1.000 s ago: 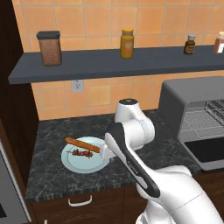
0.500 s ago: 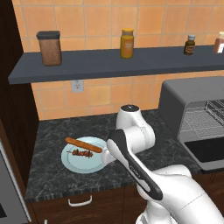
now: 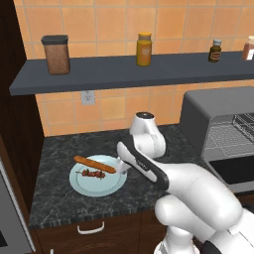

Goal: Pick up the kebab skewer and baguette bread, and place them inside the toaster oven. Close the toaster oven door and start by setting the timer.

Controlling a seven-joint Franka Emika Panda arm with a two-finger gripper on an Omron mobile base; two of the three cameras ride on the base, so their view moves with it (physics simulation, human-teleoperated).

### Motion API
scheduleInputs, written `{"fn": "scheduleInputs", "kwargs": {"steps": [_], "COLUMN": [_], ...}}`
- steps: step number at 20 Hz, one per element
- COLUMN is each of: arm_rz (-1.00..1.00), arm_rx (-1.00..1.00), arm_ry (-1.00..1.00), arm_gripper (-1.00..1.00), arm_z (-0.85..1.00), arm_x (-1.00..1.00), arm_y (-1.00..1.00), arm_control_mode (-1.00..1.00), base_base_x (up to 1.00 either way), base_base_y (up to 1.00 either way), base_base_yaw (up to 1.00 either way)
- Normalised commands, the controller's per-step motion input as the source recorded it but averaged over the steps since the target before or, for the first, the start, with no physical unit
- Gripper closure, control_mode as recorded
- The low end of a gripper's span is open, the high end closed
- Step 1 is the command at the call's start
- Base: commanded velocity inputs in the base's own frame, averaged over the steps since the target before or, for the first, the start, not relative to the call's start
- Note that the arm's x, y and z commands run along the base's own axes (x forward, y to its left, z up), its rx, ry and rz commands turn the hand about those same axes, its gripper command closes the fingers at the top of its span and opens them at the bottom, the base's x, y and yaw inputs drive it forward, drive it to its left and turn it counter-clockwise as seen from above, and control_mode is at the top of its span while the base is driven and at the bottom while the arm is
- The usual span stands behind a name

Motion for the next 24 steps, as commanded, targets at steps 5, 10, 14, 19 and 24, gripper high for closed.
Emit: {"fn": "scheduleInputs", "kwargs": {"steps": [5, 10, 14, 19, 24], "arm_rz": [0.05, 0.03, 0.03, 0.01, 0.0], "arm_rx": [0.0, -0.03, -0.06, -0.04, -0.03], "arm_ry": [0.03, 0.0, 0.0, 0.0, 0.03], "arm_gripper": [-1.0, -1.0, -1.0, -1.0, -1.0], "arm_z": [-0.26, -0.23, -0.26, -0.19, -0.18], "arm_x": [0.51, 0.36, 0.21, 0.39, 0.37], "arm_y": [0.54, 0.26, 0.17, 0.15, 0.16], "arm_control_mode": [-1.0, -1.0, -1.0, -1.0, -1.0], "base_base_x": [0.0, 0.0, 0.0, 0.0, 0.0], "base_base_y": [0.0, 0.0, 0.0, 0.0, 0.0], "base_base_yaw": [0.0, 0.0, 0.0, 0.0, 0.0]}}
